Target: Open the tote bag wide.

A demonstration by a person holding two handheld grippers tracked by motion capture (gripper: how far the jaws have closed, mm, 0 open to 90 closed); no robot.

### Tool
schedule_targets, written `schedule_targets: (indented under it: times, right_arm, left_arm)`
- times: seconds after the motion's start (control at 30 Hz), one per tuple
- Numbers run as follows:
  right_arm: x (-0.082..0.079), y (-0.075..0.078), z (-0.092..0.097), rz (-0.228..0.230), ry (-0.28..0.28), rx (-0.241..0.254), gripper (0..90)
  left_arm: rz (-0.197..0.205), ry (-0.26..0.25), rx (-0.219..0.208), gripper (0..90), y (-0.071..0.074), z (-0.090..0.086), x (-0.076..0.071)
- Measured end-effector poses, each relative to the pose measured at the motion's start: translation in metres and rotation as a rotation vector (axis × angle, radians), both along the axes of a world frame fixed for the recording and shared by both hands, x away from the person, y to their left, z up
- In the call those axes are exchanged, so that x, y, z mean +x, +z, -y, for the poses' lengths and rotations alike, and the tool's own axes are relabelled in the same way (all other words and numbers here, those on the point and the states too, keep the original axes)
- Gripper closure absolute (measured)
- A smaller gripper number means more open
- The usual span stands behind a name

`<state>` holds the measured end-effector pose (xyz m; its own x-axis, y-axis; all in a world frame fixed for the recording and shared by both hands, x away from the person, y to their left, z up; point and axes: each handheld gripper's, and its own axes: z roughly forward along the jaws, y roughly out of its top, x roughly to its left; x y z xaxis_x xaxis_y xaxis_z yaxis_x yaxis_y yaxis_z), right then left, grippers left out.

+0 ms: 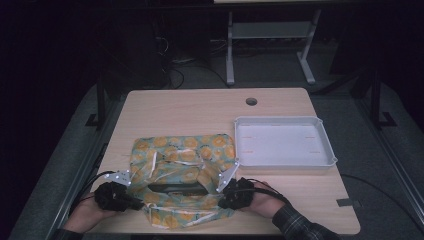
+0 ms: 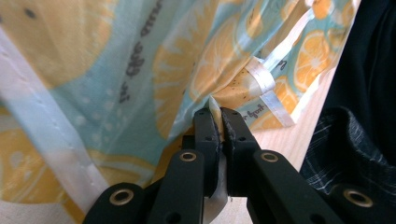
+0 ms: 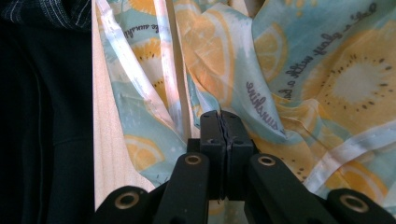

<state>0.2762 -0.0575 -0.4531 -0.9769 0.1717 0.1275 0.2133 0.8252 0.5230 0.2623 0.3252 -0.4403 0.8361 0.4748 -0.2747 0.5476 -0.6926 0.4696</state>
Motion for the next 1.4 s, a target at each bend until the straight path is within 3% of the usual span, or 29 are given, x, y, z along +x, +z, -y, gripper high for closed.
schedule_targets:
  times: [0.13,0.47,0.77,1.4]
  right_arm:
    - [0.0,0.0,0.0,0.0,0.003,0.001,88.4]
    - [0.0,0.001,0.0,0.001,0.011,-0.002,83.6]
    - [0.007,0.032,0.011,0.045,-0.06,0.095,71.5]
    - [0.032,0.072,-0.005,0.152,-0.081,0.179,57.3]
  left_arm:
    - [-0.004,-0.009,0.025,85.3,-0.005,0.002,0.001]
    - [0.001,-0.006,0.022,85.2,-0.005,0.002,0.001]
    - [-0.004,-0.009,0.012,84.9,-0.006,0.004,0.001]
    - [0.001,-0.009,0.012,84.9,-0.006,0.004,0.001]
